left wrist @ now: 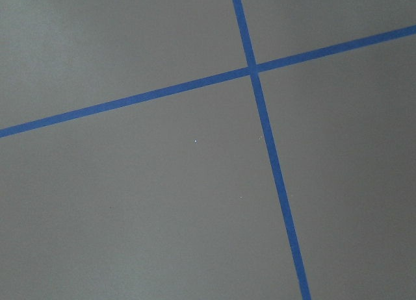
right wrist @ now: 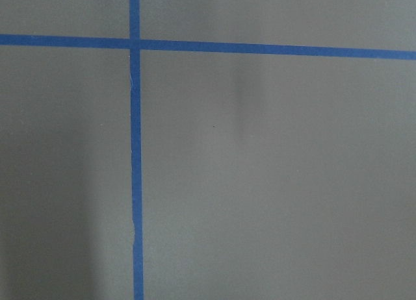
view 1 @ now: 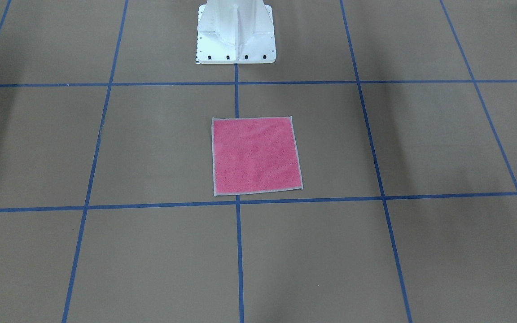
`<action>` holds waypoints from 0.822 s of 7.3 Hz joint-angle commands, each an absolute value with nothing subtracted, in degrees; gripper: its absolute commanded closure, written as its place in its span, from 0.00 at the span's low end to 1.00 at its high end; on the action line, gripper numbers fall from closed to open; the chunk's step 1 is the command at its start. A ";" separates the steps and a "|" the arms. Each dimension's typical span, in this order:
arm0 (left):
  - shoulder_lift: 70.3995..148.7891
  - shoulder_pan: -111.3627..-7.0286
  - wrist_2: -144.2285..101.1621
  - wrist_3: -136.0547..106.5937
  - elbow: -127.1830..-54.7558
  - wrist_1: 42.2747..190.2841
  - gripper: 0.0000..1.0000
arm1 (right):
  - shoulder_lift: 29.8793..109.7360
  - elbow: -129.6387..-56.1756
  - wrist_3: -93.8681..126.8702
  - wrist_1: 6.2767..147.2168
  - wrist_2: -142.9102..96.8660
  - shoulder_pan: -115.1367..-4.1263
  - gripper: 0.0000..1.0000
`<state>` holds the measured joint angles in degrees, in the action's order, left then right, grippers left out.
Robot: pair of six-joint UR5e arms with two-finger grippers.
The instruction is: Fold towel twice with both arms
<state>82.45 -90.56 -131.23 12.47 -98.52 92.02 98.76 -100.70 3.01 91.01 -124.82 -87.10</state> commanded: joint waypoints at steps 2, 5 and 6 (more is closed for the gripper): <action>82.53 -90.35 -131.31 11.87 -98.88 93.85 0.00 | 98.26 -100.72 3.51 83.28 -125.94 -85.79 0.00; 84.28 -90.18 -131.31 11.78 -98.79 104.63 0.00 | 97.04 -99.59 3.34 69.63 -125.86 -84.29 0.00; 85.33 -90.18 -131.05 11.52 -98.44 109.90 0.00 | 95.81 -99.58 3.51 68.74 -126.82 -84.29 0.00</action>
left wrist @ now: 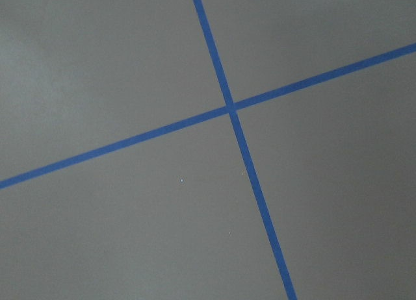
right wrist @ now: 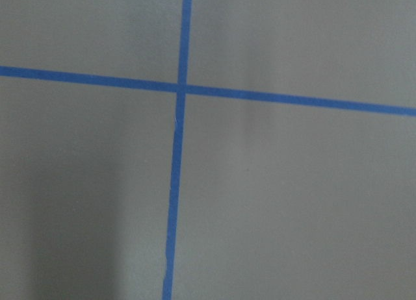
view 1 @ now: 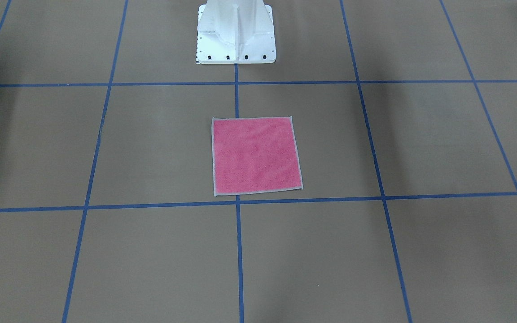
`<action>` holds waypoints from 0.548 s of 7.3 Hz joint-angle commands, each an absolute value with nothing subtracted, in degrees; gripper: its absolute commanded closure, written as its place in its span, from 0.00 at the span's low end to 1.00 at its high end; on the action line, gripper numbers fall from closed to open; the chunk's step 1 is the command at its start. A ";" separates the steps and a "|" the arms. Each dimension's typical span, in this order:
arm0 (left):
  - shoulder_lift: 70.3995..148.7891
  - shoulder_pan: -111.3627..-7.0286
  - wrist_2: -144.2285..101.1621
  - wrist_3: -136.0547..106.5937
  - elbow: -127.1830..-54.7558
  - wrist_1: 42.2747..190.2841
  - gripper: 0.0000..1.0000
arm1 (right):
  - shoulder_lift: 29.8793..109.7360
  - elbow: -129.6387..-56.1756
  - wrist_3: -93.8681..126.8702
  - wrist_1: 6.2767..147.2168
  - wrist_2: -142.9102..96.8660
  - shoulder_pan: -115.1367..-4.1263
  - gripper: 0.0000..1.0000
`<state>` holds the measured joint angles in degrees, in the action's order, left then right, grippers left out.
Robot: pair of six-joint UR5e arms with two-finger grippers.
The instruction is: Fold towel twice with both arms
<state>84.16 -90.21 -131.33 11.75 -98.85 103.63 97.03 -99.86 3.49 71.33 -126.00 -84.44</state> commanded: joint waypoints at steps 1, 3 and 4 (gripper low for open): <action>86.73 -90.00 -131.83 11.86 -98.00 110.56 0.00 | 95.71 -99.49 3.78 68.73 -127.17 -84.29 0.00; 87.71 -89.91 -137.45 11.95 -97.82 110.74 0.00 | 95.28 -99.84 3.26 68.38 -127.26 -84.20 0.00; 88.32 -89.65 -137.98 12.04 -97.91 111.00 0.00 | 94.93 -99.41 3.43 67.33 -130.83 -84.11 0.00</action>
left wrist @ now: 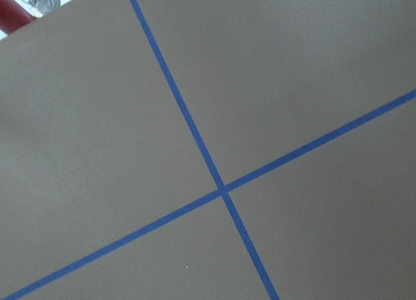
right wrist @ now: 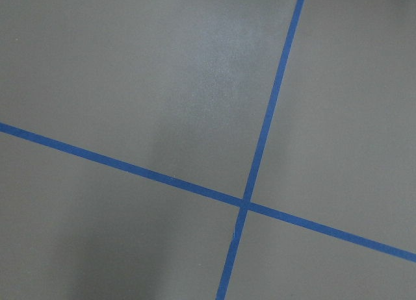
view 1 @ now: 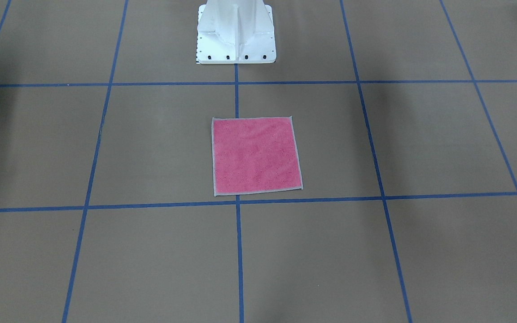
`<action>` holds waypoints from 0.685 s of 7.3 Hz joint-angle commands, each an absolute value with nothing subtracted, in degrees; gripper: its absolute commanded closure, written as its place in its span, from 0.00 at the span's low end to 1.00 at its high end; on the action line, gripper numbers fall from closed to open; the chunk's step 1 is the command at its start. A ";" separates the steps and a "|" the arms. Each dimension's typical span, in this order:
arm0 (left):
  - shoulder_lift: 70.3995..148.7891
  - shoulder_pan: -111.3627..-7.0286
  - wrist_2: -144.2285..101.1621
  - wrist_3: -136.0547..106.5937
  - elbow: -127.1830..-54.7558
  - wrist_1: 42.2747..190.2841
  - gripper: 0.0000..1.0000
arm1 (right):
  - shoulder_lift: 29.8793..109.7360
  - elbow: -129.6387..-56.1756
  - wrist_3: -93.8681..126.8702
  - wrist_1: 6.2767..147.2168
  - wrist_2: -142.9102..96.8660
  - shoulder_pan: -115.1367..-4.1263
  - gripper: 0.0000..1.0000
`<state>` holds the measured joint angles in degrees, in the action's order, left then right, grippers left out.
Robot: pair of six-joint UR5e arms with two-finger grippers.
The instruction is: Fold towel twice with both arms
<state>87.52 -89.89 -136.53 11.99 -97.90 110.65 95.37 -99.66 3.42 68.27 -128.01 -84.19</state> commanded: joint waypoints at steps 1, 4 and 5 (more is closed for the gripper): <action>88.85 -88.52 -137.99 11.87 -98.00 115.10 0.00 | 94.66 -99.84 4.12 65.06 -133.39 -82.89 0.01; 91.30 -78.09 -137.81 1.05 -98.09 119.09 0.00 | 91.60 -100.19 23.29 56.10 -132.37 -73.26 0.01; 92.28 -74.04 -137.81 -8.95 -98.52 121.35 0.00 | 88.71 -100.54 30.25 55.81 -130.62 -69.04 0.01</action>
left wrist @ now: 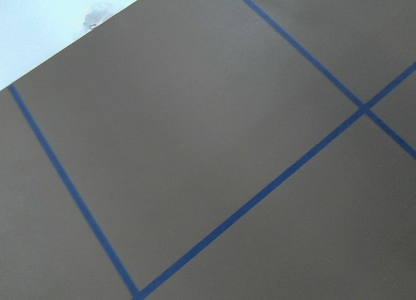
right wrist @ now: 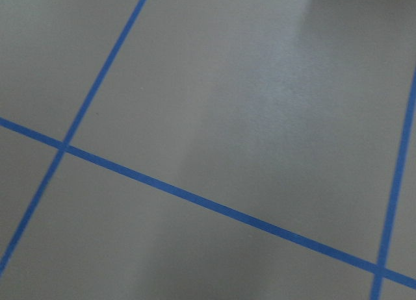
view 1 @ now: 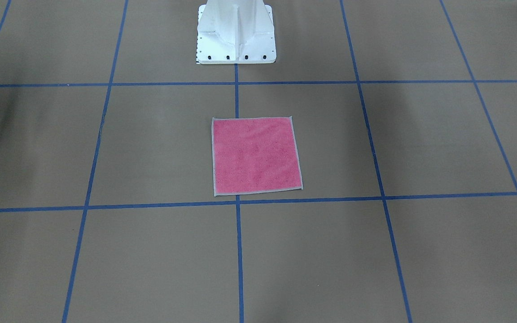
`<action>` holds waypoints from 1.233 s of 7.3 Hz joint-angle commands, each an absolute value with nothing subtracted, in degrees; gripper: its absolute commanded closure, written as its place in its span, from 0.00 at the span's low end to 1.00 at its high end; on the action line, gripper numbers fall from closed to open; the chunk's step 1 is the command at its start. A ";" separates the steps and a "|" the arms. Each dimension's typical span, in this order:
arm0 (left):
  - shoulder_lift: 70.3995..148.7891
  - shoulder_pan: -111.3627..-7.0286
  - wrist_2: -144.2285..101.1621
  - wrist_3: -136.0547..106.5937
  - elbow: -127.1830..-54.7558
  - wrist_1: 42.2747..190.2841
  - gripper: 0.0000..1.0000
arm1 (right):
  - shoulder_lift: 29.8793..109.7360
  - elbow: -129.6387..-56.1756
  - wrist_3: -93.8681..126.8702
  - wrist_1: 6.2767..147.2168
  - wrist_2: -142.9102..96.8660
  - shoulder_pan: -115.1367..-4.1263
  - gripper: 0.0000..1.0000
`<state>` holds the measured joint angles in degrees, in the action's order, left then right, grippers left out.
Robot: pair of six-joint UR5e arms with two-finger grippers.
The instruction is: Fold towel twice with both arms
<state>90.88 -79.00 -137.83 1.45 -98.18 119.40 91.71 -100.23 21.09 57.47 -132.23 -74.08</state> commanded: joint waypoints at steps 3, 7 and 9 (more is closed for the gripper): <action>97.18 -64.28 -136.67 -35.08 -98.70 129.63 0.00 | 85.26 -106.84 51.95 55.72 -118.53 -55.60 0.00; 106.15 -48.04 -124.67 -59.09 -99.49 129.64 0.00 | 76.58 -109.25 76.58 56.51 -97.86 -36.43 0.02; 108.28 -40.47 -116.15 -68.42 -99.40 129.64 0.00 | 72.71 -108.81 82.85 59.91 -90.74 -30.17 0.02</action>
